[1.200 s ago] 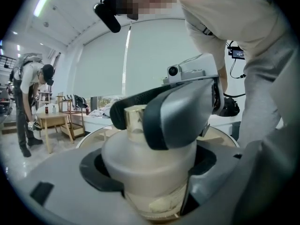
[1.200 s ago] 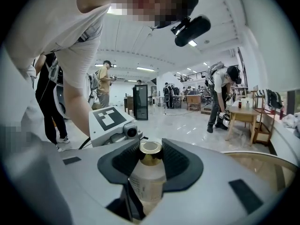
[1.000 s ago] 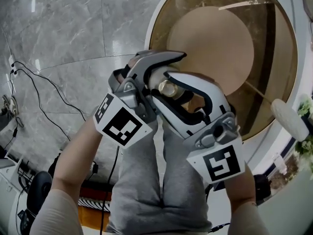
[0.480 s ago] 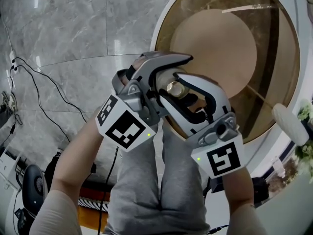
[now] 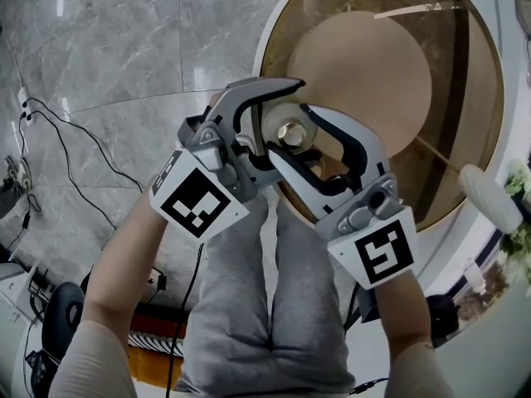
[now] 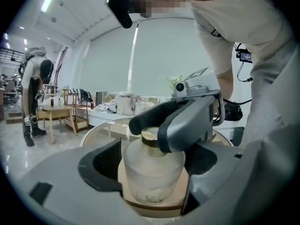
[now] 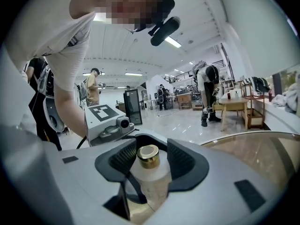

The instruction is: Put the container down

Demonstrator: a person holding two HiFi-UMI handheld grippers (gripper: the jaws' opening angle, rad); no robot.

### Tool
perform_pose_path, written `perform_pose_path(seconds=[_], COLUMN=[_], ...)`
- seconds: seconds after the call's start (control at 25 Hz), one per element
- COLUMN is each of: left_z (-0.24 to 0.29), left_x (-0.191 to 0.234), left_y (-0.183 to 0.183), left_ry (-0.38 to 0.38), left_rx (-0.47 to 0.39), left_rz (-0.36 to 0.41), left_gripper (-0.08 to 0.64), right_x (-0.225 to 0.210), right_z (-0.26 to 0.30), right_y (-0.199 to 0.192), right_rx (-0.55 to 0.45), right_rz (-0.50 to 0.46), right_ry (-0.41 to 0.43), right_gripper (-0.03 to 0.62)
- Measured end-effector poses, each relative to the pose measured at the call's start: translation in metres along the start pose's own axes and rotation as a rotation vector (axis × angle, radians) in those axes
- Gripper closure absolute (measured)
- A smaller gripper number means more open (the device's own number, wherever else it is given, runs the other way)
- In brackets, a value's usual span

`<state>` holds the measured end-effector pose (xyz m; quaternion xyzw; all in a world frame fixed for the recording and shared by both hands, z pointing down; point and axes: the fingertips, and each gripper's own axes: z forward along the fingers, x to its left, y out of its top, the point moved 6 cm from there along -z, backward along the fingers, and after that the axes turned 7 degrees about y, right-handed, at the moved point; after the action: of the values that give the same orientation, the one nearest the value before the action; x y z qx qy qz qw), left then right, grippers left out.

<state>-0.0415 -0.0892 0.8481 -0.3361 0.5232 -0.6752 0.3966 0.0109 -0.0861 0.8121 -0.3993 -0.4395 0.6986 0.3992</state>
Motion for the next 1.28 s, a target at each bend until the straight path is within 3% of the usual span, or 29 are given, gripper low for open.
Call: perform_pose_path(seconds=[0.4, 0.6, 0.92, 1.28], left_z=[-0.029, -0.048, -0.079, -0.111], left_x=[0.014, 0.029, 0.056, 0.083], left_y=[0.042, 0.093, 0.205, 0.366], left_ry=[0.018, 0.068, 0.209, 0.28], left_rx=[0.058, 0.049, -0.024, -0.139], left_rz=[0.017, 0.008, -0.071, -0.053], left_gripper=[0.198, 0.198, 0.199, 0.218], right_x=[0.0, -0.004, -0.001, -0.002], right_z=[-0.018, -0.04, -0.08, -0.128], right_y=[0.057, 0.11, 0.215, 0.359], right_rx=[-0.034, -0.062, -0.115, -0.186], right_rz=[0.016, -0.019, -0.041, -0.134], right_ry=[-0.082, -0.165, -0.296, -0.381], right_gripper=[0.4, 0.463, 0.522, 0.555])
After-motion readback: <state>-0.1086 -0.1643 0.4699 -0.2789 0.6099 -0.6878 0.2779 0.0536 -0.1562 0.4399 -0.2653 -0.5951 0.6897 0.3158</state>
